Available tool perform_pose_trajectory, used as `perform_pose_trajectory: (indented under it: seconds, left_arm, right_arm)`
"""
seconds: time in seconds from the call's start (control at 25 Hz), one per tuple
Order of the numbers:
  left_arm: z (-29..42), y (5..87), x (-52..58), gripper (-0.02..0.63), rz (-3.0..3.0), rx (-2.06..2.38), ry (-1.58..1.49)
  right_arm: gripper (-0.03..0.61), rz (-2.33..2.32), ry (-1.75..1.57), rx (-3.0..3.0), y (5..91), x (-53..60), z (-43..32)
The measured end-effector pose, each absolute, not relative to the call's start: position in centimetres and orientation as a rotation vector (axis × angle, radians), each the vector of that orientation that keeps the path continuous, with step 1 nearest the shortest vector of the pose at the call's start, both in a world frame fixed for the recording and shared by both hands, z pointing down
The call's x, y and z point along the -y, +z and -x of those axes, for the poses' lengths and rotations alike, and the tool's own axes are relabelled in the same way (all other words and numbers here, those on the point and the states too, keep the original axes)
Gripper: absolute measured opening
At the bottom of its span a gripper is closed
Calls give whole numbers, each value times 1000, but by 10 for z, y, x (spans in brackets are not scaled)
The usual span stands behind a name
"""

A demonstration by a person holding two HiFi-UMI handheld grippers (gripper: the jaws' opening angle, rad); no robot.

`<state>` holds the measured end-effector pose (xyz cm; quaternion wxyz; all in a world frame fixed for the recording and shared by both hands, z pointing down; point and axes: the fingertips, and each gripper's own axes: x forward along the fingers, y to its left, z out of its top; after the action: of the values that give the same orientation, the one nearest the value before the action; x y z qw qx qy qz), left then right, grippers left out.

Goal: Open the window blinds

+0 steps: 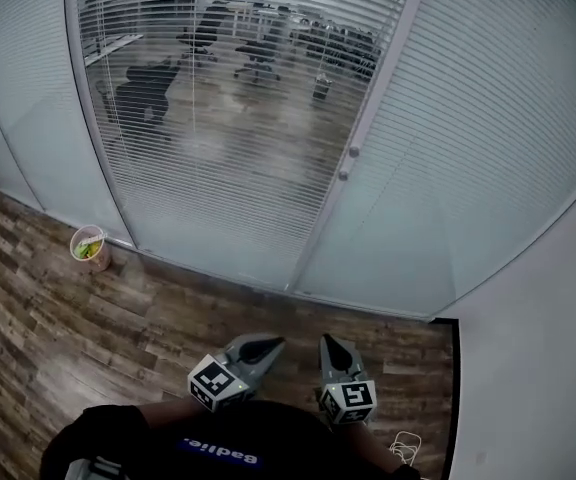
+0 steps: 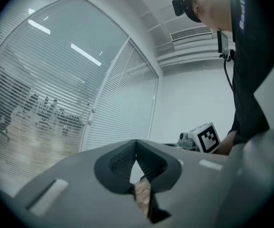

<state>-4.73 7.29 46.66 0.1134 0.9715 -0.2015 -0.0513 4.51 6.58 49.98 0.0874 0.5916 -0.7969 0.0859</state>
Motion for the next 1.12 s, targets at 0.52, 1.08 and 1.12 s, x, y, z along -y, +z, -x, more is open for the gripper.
perform_pose_trajectory:
  seconds: [0.52,1.08,1.12]
  left_arm:
    - [-3,456,-85,0,-2927,520,-99]
    - [-5,458,-89,0,-2937,491,-70]
    - [-4,458,-89,0,-2937,494,-70]
  right_arm:
    - [2,-1713,224,2556,481,-87,-61]
    - [2,-1704,211,2529,492,-88,-58]
    - [2,-1700,217,2531,492,-88,-56]
